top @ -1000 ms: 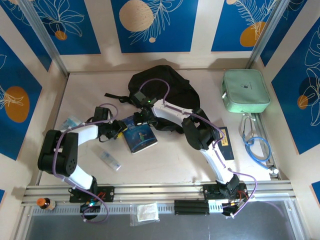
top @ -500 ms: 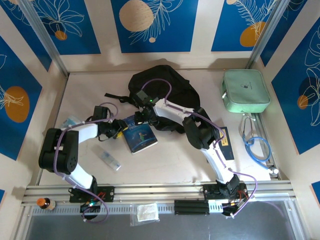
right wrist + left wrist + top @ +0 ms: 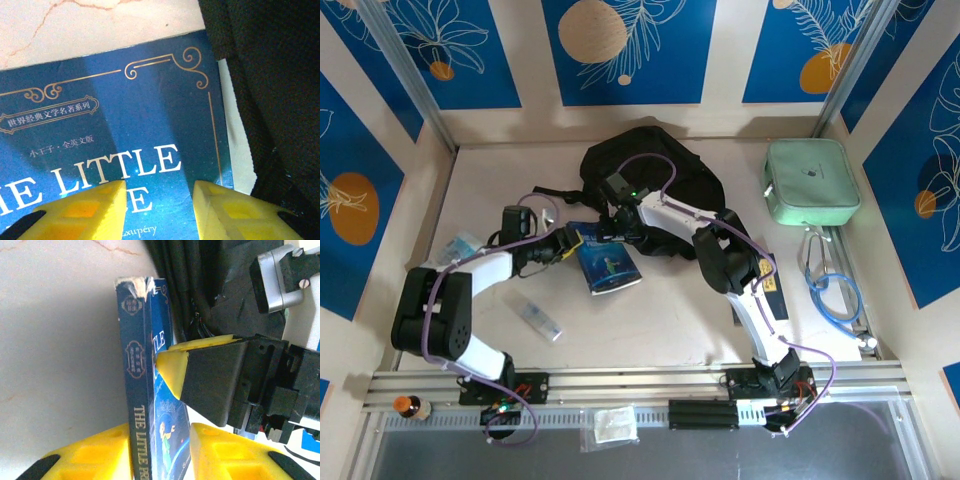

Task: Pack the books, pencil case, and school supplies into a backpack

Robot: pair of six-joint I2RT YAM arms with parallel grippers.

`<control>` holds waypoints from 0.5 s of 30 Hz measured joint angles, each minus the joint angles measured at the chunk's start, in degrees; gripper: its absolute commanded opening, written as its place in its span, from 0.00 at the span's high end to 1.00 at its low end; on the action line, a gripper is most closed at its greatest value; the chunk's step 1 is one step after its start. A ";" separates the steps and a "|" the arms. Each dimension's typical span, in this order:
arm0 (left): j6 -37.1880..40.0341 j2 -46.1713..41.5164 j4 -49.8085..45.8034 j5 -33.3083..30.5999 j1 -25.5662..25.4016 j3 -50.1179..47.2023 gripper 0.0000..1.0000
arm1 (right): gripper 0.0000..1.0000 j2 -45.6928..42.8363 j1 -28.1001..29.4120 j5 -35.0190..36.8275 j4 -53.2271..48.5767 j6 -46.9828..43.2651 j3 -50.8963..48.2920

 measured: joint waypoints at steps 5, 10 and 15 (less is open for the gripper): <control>-0.59 2.23 1.75 0.22 0.00 -0.07 0.75 | 0.60 0.00 0.00 0.02 0.09 0.00 -0.07; -0.42 2.49 1.66 -0.39 0.00 -0.07 0.85 | 0.60 -0.11 0.00 0.04 0.17 0.00 -0.15; 0.90 2.47 -0.59 -1.68 0.00 0.35 1.00 | 0.60 -0.59 0.00 -0.04 0.33 0.02 -0.46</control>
